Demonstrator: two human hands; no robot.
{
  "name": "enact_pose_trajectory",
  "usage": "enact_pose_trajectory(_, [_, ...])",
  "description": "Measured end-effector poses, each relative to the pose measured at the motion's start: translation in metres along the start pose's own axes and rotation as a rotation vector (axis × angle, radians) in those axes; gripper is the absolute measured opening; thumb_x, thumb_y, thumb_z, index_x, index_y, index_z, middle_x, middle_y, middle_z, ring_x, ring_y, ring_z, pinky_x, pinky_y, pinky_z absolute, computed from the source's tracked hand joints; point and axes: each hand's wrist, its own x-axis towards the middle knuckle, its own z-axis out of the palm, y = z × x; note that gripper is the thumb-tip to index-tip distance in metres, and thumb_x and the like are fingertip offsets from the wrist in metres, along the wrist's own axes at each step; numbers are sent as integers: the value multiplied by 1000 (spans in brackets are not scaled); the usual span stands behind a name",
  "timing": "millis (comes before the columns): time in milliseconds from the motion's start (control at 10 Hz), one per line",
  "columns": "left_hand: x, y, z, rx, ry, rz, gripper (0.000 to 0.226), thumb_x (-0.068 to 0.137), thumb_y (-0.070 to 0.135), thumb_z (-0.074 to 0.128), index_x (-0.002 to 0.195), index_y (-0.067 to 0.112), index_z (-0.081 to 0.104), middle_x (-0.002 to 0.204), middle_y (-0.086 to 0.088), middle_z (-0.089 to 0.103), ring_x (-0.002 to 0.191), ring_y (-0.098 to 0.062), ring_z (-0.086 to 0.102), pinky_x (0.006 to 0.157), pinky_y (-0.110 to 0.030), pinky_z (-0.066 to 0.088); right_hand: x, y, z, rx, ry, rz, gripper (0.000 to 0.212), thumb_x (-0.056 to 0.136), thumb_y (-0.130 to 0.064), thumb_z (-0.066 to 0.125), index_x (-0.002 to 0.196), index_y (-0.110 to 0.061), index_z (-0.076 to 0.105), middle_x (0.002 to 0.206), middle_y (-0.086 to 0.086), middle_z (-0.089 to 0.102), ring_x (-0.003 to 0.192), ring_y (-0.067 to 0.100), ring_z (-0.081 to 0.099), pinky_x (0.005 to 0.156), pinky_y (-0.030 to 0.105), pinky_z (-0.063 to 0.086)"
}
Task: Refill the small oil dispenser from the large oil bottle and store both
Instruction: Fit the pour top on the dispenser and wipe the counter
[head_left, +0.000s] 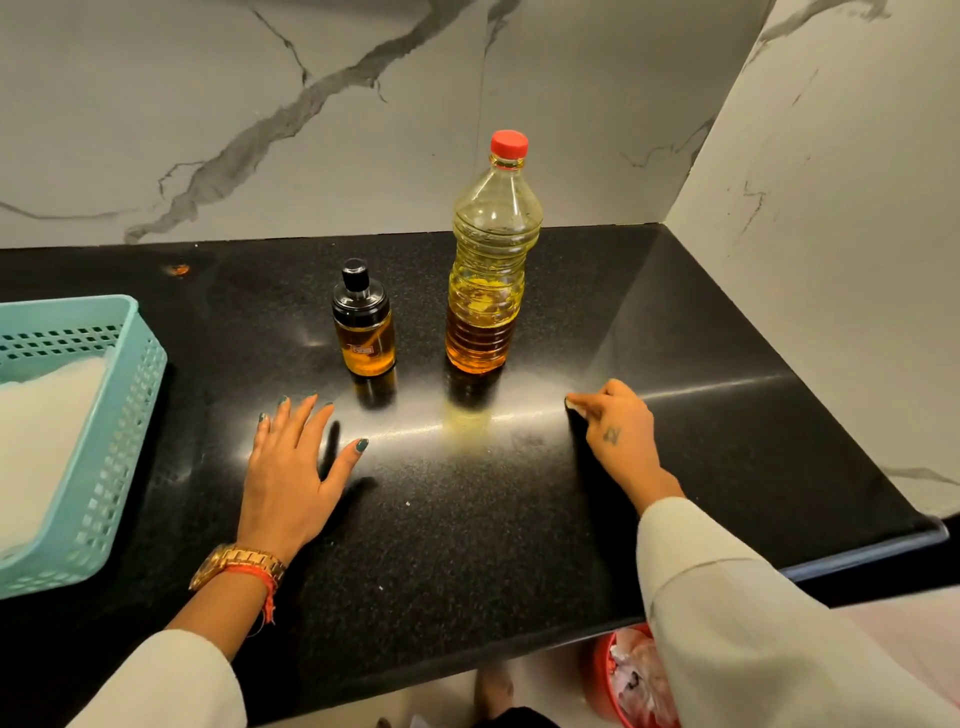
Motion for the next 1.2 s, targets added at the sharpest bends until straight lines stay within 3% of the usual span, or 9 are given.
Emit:
enact_pose_trajectory(100, [-1,0,-1,-9,4,-7,83,81,69,19,137,13,43,149,-8,34,142,-28,21,117,-43,9,-12,-19,7,65,-89,-98,21,86,-6,60,102,-12,72,76,7,48,71,23,51,62,26,34])
enact_pose_trajectory(300, [-1,-1,-1,-11,10,-9,82,82,69,19,137,13,43,149,-8,35,142,-27,21,117,-42,8,-51,11,-10,136,-93,-222,27,76,3,69,92,-18,76,70,2,54,70,20,60,67,24,47])
enact_pose_trajectory(400, [-1,-1,0,-1,7,-3,83,82,69,19,137,13,43,149,-8,35,142,-27,21,116,-42,8,-37,32,-21,70,-5,-137,29,76,7,67,92,-15,76,70,-4,49,72,24,61,69,31,50])
enact_pose_trajectory(500, [-1,0,0,3,3,0,83,82,69,18,137,12,43,149,-9,35,142,-28,21,117,-42,8,-22,35,-24,60,72,-75,28,78,8,63,93,-13,75,71,0,50,66,22,56,65,24,40])
enact_pose_trajectory(600, [-2,0,-1,-4,4,4,82,82,69,19,137,12,44,149,-9,35,142,-28,21,117,-43,9,-9,27,-19,49,44,-42,27,81,7,59,96,-10,74,74,3,49,68,25,54,66,25,36])
enact_pose_trajectory(800, [-3,1,-2,-18,9,2,82,82,69,19,137,13,43,149,-10,35,142,-28,21,117,-43,9,-22,23,-14,82,46,39,23,85,0,60,103,-8,71,78,6,53,74,25,54,70,31,43])
enact_pose_trajectory(1000, [-1,0,-1,-23,7,11,83,81,69,19,137,12,43,149,-9,34,142,-27,20,117,-42,8,-49,9,-15,75,64,127,19,87,-9,62,104,-11,71,80,5,54,71,16,50,68,26,38])
enact_pose_trajectory(1200, [-1,0,-2,-29,1,13,83,81,70,18,138,13,42,150,-8,34,142,-27,20,116,-41,7,-69,-25,0,42,33,154,23,88,-9,58,107,-11,70,87,8,55,75,19,51,70,25,38])
